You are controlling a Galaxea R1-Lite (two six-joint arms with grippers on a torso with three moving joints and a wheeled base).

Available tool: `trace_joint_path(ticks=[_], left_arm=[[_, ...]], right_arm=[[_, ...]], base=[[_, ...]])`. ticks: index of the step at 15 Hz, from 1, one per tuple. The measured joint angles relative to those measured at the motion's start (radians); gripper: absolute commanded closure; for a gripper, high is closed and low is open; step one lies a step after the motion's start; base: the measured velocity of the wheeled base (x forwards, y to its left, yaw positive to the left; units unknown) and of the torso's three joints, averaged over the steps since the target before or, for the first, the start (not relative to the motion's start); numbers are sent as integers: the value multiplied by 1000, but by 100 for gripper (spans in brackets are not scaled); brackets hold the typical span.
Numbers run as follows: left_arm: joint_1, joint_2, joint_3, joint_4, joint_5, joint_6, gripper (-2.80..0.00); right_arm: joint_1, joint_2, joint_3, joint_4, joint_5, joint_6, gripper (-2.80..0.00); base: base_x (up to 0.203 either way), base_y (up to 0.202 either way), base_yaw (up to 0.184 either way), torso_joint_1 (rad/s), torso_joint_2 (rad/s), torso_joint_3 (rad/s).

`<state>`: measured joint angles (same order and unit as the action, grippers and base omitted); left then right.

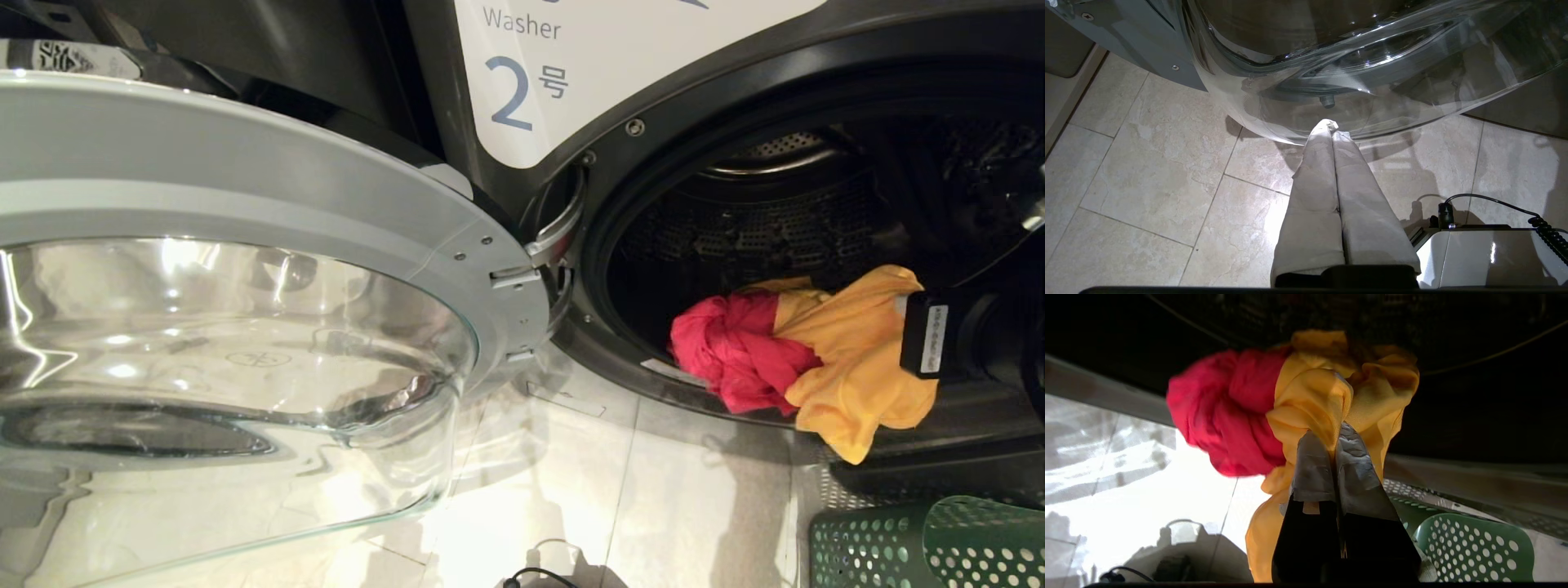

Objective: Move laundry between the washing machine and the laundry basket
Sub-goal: Pick a cloth and place it into the basket

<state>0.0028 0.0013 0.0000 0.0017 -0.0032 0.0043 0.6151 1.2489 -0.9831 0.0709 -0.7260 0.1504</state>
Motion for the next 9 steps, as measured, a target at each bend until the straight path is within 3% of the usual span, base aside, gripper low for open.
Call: trace_joint_path(ticks=[9], left_arm=[[0, 0, 0, 1, -1, 3, 0]], right_arm=[[7, -29, -97, 95, 19, 11, 0]], base=[[0, 0, 0, 0, 0, 0]])
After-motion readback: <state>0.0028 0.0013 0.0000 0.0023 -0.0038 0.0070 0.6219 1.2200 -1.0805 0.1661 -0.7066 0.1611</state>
